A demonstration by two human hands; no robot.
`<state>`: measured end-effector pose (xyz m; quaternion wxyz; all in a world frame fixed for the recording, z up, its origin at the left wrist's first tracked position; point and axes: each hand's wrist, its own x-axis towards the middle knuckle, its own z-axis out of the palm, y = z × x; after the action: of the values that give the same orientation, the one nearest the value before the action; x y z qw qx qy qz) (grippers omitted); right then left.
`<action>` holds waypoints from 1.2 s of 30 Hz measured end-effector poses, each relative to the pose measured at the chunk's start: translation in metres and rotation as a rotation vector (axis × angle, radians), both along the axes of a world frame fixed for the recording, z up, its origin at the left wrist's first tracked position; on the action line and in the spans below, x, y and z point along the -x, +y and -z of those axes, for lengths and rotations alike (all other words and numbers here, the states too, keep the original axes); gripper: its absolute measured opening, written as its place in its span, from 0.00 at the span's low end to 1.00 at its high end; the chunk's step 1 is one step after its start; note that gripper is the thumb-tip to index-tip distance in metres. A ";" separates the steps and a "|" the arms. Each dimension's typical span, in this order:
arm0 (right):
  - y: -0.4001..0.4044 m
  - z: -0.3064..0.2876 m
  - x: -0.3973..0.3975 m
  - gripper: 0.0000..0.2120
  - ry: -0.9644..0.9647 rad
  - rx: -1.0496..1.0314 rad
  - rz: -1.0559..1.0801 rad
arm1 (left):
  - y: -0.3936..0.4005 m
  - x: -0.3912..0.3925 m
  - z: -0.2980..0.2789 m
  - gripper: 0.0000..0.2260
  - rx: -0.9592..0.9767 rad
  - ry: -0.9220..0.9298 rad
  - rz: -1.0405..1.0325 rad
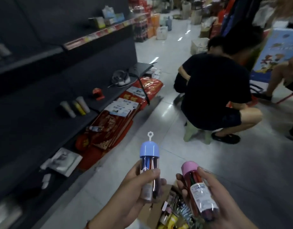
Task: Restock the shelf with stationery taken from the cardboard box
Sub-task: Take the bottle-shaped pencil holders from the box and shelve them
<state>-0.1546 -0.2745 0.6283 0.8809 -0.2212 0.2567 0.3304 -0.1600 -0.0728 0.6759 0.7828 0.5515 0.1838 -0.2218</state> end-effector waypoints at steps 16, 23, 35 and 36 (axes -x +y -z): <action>0.158 -0.018 -0.016 0.29 -0.547 0.608 -0.564 | 0.138 0.051 0.013 0.10 -0.504 -0.155 -0.248; 0.321 -0.021 -0.032 0.25 -0.812 0.723 -0.525 | 0.284 0.051 0.012 0.08 -0.580 -0.226 -0.275; 0.516 -0.039 -0.080 0.24 -1.029 0.800 -0.495 | 0.477 0.028 -0.011 0.13 -0.861 -0.343 -0.434; 0.522 -0.039 -0.088 0.25 -1.048 0.825 -0.484 | 0.486 0.023 -0.015 0.14 -0.910 -0.370 -0.425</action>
<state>-0.0668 0.2476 0.6677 0.6346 -0.7176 -0.1532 0.2426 -0.1833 0.4129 0.6909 0.5117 0.8156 0.2282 0.1446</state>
